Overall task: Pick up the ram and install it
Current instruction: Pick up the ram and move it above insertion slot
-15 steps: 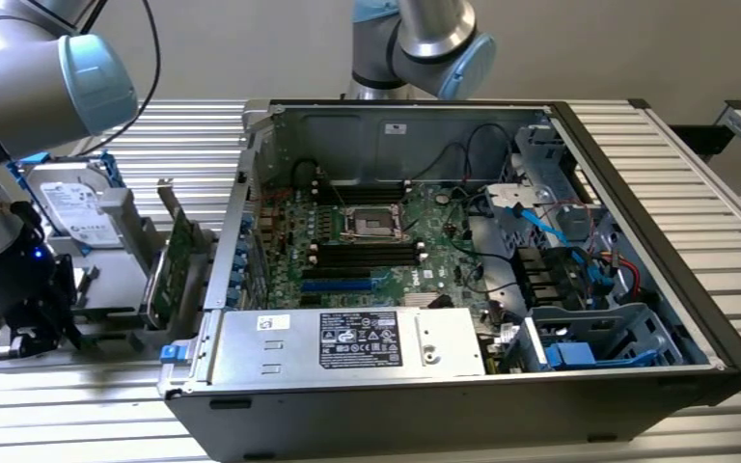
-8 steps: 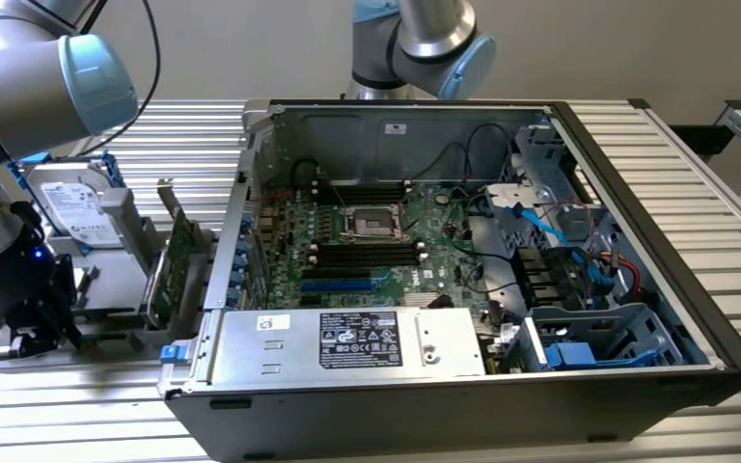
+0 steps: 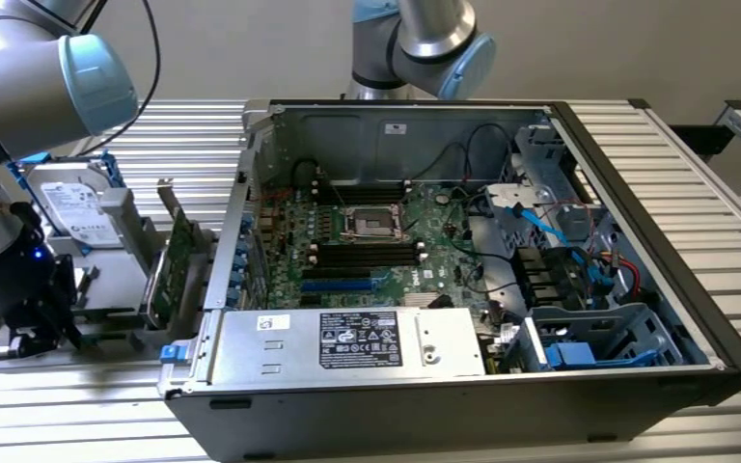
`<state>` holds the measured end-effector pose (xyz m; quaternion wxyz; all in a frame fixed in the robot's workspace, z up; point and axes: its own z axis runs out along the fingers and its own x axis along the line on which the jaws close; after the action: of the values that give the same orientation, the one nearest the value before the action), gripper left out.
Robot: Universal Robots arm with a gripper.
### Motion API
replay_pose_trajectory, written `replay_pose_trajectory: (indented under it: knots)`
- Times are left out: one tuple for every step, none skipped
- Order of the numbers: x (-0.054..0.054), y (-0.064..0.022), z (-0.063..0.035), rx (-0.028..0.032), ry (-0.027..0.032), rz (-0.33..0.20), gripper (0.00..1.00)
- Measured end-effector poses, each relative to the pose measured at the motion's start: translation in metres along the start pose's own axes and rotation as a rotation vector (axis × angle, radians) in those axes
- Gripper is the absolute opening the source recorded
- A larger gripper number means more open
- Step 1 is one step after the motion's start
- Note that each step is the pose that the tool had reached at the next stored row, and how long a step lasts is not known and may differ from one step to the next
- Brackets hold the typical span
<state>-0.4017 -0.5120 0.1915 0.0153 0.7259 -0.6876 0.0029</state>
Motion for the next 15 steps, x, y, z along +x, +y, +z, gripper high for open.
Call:
replay_pose_trajectory:
  knots:
    - [0.0,0.0,0.0,-0.0001,-0.0001,0.004,0.14]
    - [0.0,0.0,0.0,-0.0002,-0.0002,0.008,0.14]
    - [0.0,0.0,0.0,-0.0004,-0.0002,0.012,0.14]
    - [0.0,0.0,0.0,-0.0004,-0.0003,0.016,0.14]
    - [0.0,0.0,0.0,-0.0006,-0.0004,0.022,0.14]
    - [0.0,0.0,0.0,-0.0008,-0.0006,0.03,0.14]
    - [0.0,0.0,0.0,-0.0009,-0.0007,0.035,0.14]
    - [0.0,0.0,0.0,-0.001,-0.0008,0.039,0.14]
    - [0.0,0.0,0.0,-0.001,-0.0008,0.042,0.14]
    - [0.0,0.0,0.0,-0.0011,-0.0009,0.043,0.14]
    - [0.0,0.0,0.0,-0.0011,-0.0008,0.043,0.14]
    - [0.0,0.0,0.0,-0.0011,-0.0009,0.043,0.14]
    - [0.0,0.0,0.0,-0.0011,-0.0008,0.043,0.14]
    - [0.0,0.0,0.0,-0.0011,-0.0008,0.043,0.14]
    - [0.0,0.0,0.0,-0.0011,-0.0008,0.043,0.14]
